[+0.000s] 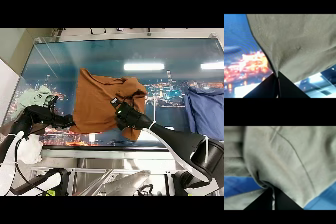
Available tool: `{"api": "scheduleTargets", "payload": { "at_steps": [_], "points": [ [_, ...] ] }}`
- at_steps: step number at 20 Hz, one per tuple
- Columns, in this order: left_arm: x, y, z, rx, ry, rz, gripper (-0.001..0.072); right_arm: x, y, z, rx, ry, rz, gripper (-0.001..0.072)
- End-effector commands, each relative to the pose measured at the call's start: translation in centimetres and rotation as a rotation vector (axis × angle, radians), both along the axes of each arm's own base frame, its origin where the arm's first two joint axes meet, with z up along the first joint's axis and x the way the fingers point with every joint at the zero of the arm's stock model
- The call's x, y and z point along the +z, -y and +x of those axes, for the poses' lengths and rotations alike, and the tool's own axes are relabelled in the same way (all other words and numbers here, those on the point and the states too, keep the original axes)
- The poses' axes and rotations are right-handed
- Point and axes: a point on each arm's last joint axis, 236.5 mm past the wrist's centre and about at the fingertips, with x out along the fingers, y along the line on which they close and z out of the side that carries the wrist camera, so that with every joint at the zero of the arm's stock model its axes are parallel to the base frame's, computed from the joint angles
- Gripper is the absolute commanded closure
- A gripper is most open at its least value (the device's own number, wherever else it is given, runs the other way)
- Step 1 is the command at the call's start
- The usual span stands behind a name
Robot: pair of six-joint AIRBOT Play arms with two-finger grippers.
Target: Fold the shirts.
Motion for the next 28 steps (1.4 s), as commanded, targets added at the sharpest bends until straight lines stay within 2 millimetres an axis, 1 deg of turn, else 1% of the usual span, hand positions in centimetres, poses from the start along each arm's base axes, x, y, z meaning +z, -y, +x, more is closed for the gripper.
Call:
{"api": "scheduleTargets", "payload": {
  "at_steps": [1,2,3,4,5,6,7,8,9,10,11,12,13,14,15,16,17,18,19,20,21,22,23,24,25,26,27,28],
  "points": [
    [0.1,0.0,0.0,0.000,0.002,0.001,0.0692,2.8,1.1,1.9,-0.019,0.077,-0.006,0.0691],
    [0.4,-0.1,0.1,-0.001,0.011,0.003,0.0692,4.1,1.2,2.2,-0.031,0.095,0.020,0.0694],
    [1.0,-0.1,0.3,-0.007,0.037,0.007,0.0692,5.9,1.4,2.6,-0.045,0.119,0.059,0.0694],
    [2.2,-0.2,0.8,-0.008,0.075,0.014,0.0692,8.0,1.8,2.9,-0.069,0.141,0.113,0.0695],
    [4.1,-0.3,1.5,-0.013,0.131,0.023,0.0692,10.6,2.3,3.3,-0.120,0.162,0.196,0.0695],
    [6.5,-0.3,2.4,-0.022,0.193,0.031,0.0692,13.4,3.0,3.9,-0.173,0.191,0.287,0.0695],
    [9.1,-0.2,3.1,-0.033,0.255,0.034,0.0692,16.6,3.9,4.5,-0.234,0.233,0.407,0.0694],
    [12.5,-0.1,3.9,-0.036,0.331,0.036,0.0692,20.1,4.8,5.4,-0.278,0.290,0.536,0.0695],
    [17.1,0.4,5.0,-0.035,0.441,0.019,0.0692,24.7,5.9,6.4,-0.311,0.377,0.690,0.0695],
    [22.5,0.9,6.1,-0.020,0.573,-0.014,0.0692,30.3,7.1,7.0,-0.301,0.490,0.837,0.0695],
    [28.9,1.3,6.5,-0.004,0.724,-0.050,0.0692,36.5,8.3,6.8,-0.284,0.615,0.969,0.0694],
    [36.4,1.5,6.0,0.006,0.897,-0.063,0.0692,43.9,9.7,5.5,-0.224,0.777,1.086,0.0692],
    [43.3,1.3,4.5,0.017,1.063,-0.032,0.0692,51.0,11.0,3.1,-0.151,0.943,1.161,0.0692],
    [50.9,1.2,1.9,0.038,1.256,0.013,0.0692,57.7,12.6,-0.5,-0.086,1.118,1.196,0.0691],
    [57.2,1.4,-1.4,0.054,1.430,0.062,0.0692,62.7,13.7,-4.3,-0.027,1.261,1.197,0.0692],
    [62.9,1.7,-5.4,0.096,1.589,0.096,0.0692,67.1,14.4,-8.6,0.043,1.398,1.186,0.0692],
    [67.3,2.2,-9.4,0.133,1.731,0.136,0.0692,70.1,15.0,-12.4,0.095,1.510,1.165,0.0691],
    [70.3,2.4,-12.5,0.175,1.839,0.177,0.0692,72.3,15.6,-15.5,0.129,1.606,1.145,0.0691],
    [72.0,2.2,-14.6,0.226,1.904,0.223,0.0692,74.0,16.4,-18.6,0.152,1.702,1.122,0.0691],
    [72.7,1.4,-15.9,0.296,1.919,0.254,0.0692,75.2,17.4,-21.1,0.156,1.793,1.088,0.0692],
    [72.4,0.4,-16.0,0.343,1.889,0.280,0.0692,75.6,18.2,-22.5,0.150,1.846,1.048,0.0692],
    [71.4,-0.4,-15.2,0.359,1.840,0.279,0.0692,75.5,18.9,-22.9,0.134,1.871,1.008,0.0692],
    [70.2,-0.7,-13.4,0.346,1.783,0.243,0.0692,75.1,19.0,-22.3,0.121,1.855,0.996,0.0692],
    [68.2,-1.1,-10.7,0.328,1.705,0.193,0.0692,74.2,18.9,-20.2,0.098,1.807,1.000,0.0692],
    [65.4,-1.3,-7.5,0.298,1.610,0.152,0.0692,72.7,18.7,-17.1,0.060,1.737,1.017,0.0692],
    [62.3,-1.2,-4.4,0.268,1.522,0.120,0.0692,70.4,18.1,-13.0,0.022,1.635,1.040,0.0692],
    [58.7,-1.0,-0.9,0.237,1.426,0.092,0.0693,67.6,17.4,-8.9,-0.018,1.523,1.065,0.0692],
    [54.7,-0.5,2.7,0.201,1.328,0.074,0.0692,64.0,16.6,-4.1,-0.071,1.395,1.096,0.0692]
  ]
}}
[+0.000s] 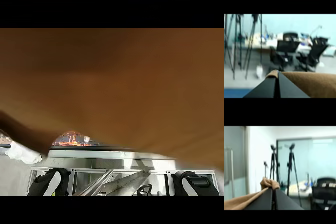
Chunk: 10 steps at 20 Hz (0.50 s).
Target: Fold the shirts.
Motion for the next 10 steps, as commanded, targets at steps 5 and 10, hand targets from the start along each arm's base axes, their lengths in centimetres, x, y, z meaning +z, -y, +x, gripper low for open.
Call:
{"api": "scheduleTargets", "payload": {
  "at_steps": [5,10],
  "points": [
    [-29.4,0.5,22.0,-0.115,-0.659,-0.042,0.0692,-28.7,-1.1,29.4,0.057,-0.690,0.191,0.0691],
    [-50.3,-0.9,30.3,-0.145,-1.023,-0.032,0.0691,-50.5,-0.2,41.6,-0.044,-0.954,0.302,0.0694]
  ]
}}
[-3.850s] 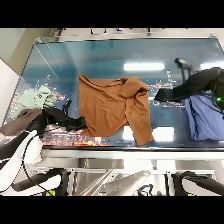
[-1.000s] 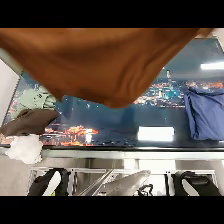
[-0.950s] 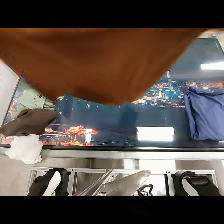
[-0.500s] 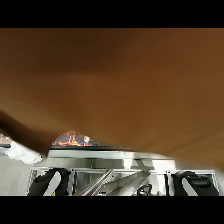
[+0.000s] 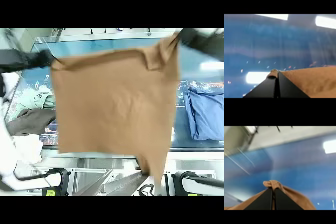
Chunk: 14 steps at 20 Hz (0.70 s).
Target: Fold the shirts.
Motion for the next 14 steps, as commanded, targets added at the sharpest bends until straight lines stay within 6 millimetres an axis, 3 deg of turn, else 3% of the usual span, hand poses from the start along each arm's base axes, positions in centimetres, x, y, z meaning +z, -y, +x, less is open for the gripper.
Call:
{"api": "scheduleTargets", "payload": {
  "at_steps": [1,4,6,10,12,14],
  "points": [
    [-14.7,-0.2,4.5,-0.037,-0.225,0.001,0.0691,-14.6,1.1,6.6,-0.103,-0.146,0.070,0.0694],
    [-22.0,0.2,6.9,-0.069,-0.331,-0.016,0.0691,-21.4,1.9,9.4,-0.129,-0.224,0.101,0.0694],
    [-24.1,0.1,8.6,-0.055,-0.338,-0.028,0.0691,-23.2,2.4,10.9,-0.125,-0.261,0.152,0.0694],
    [-22.6,-1.4,11.7,0.019,-0.254,-0.046,0.0691,-22.4,5.2,12.8,-0.122,-0.267,0.260,0.0695],
    [-22.0,-2.8,12.3,0.054,-0.226,-0.044,0.0691,-22.6,6.1,12.0,-0.080,-0.297,0.233,0.0695],
    [-22.6,-3.4,12.1,0.074,-0.233,-0.051,0.0691,-24.8,5.8,10.6,-0.035,-0.377,0.225,0.0692]
  ]
}}
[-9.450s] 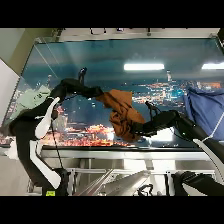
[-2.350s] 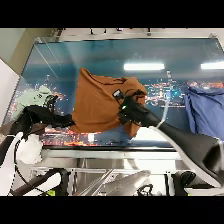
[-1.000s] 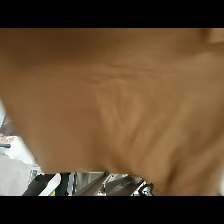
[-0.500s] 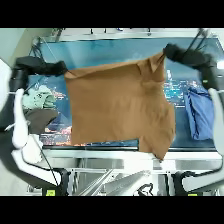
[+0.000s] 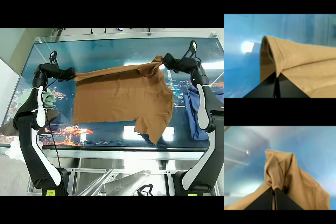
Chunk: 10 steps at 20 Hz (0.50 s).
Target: Fold the shirts.
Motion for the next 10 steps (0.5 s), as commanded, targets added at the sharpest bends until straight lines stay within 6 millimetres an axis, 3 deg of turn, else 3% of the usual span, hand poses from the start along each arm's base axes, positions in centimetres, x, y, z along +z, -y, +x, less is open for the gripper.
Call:
{"api": "scheduleTargets", "payload": {
  "at_steps": [1,5,10],
  "points": [
    [-1.0,-1.6,0.7,0.055,0.013,0.008,0.0691,-3.2,0.2,-1.5,0.071,-0.099,0.026,0.0693],
    [-3.3,-1.6,-0.1,0.043,-0.012,0.035,0.0691,-6.1,0.1,-1.8,0.062,-0.151,0.039,0.0692],
    [-3.0,0.3,0.7,-0.009,0.039,0.079,0.0691,-7.8,-0.7,-2.3,0.075,-0.188,0.051,0.0692]
  ]
}}
